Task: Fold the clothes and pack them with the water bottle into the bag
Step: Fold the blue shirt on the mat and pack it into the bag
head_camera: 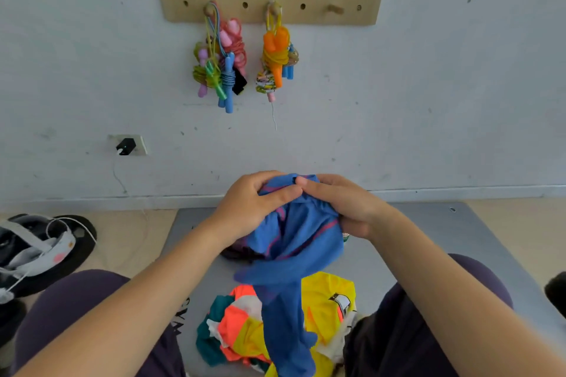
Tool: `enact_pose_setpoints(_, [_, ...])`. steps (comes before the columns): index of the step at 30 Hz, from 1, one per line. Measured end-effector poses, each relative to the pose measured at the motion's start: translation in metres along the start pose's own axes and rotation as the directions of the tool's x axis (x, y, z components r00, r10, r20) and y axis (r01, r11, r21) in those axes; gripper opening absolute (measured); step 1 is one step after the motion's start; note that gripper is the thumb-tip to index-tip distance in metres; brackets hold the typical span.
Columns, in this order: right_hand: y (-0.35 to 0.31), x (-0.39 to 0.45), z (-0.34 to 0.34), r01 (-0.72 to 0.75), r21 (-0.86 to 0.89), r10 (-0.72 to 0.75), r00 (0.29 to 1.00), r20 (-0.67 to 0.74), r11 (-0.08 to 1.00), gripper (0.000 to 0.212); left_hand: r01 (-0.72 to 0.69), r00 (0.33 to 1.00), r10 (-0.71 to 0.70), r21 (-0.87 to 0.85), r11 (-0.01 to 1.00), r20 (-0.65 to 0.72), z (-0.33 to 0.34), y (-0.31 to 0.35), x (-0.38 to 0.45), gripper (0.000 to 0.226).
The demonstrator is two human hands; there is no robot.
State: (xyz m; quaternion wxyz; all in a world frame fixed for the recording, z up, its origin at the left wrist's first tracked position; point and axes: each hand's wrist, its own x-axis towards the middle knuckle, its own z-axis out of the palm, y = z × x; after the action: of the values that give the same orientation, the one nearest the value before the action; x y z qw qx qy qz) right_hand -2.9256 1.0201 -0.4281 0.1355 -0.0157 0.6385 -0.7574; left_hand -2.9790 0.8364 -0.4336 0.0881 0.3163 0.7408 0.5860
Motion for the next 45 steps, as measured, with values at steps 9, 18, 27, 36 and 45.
enact_pose_setpoints(9, [0.016,0.017,-0.054,-0.253,-0.433,0.3,0.953,0.042,0.865,0.038,0.173,0.961,-0.137,0.134,0.976,-0.241,-0.051,-0.059,0.034,0.024])
enact_pose_setpoints(18, [0.074,0.048,-0.071,-0.261,-0.412,0.315,0.946,0.069,0.873,0.052,0.449,0.88,-0.462,0.128,0.884,0.105,-0.051,-0.136,0.019,0.021])
enact_pose_setpoints(27, [0.083,0.067,-0.075,-0.183,-0.46,0.223,0.974,0.032,0.869,0.067,0.482,0.871,-0.456,-0.136,0.866,0.185,-0.058,-0.138,0.009,0.033])
enact_pose_setpoints(36, [0.093,0.075,-0.064,-0.136,-0.415,0.121,0.991,-0.064,0.899,0.057,0.405,0.91,-0.415,-0.19,0.894,-0.011,-0.055,-0.129,0.013,0.013])
enact_pose_setpoints(45, [0.105,0.077,-0.038,-0.187,-0.497,0.03,0.951,-0.307,0.847,0.034,0.246,0.967,-0.245,0.014,0.969,-0.071,-0.04,-0.119,0.009,0.013])
